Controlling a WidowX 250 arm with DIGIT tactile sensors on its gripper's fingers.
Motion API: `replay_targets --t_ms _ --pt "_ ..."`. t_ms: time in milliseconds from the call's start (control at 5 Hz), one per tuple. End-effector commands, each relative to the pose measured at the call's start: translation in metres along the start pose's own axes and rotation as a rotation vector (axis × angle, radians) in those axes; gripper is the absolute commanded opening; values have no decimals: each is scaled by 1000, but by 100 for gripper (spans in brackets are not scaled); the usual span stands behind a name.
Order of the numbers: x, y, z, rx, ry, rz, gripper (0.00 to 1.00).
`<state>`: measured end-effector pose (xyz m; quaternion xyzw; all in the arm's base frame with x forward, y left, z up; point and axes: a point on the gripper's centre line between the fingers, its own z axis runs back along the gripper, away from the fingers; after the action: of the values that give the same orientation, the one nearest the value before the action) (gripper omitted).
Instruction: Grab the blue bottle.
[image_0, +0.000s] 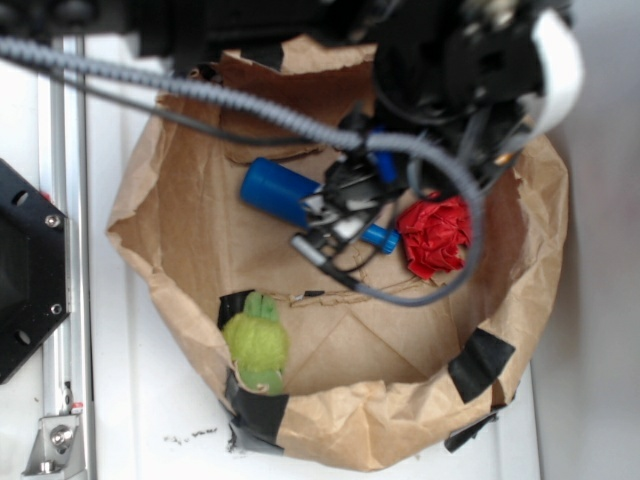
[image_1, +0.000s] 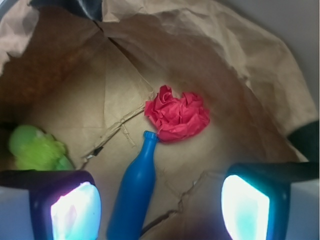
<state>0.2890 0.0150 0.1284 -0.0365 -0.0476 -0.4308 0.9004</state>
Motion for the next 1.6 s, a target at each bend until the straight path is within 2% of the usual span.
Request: replay_targets --t_ms 0,200,400,600,800,1000,1200,1400 --pt "-2 -19 -12 20 33 -74 100" --pt "-5 -25 -24 -6 31 -87 100" --pt "-7 -32 -30 0 21 -91 100" --pt "-12 -32 -39 29 -32 -81 100" --pt "-20 -53 -53 40 -49 -21 100" --pt "-20 -50 -60 69 -87 125 100" --pt "-25 -67 -62 68 -53 190 100" --pt "-25 -67 -62 68 -53 190 100"
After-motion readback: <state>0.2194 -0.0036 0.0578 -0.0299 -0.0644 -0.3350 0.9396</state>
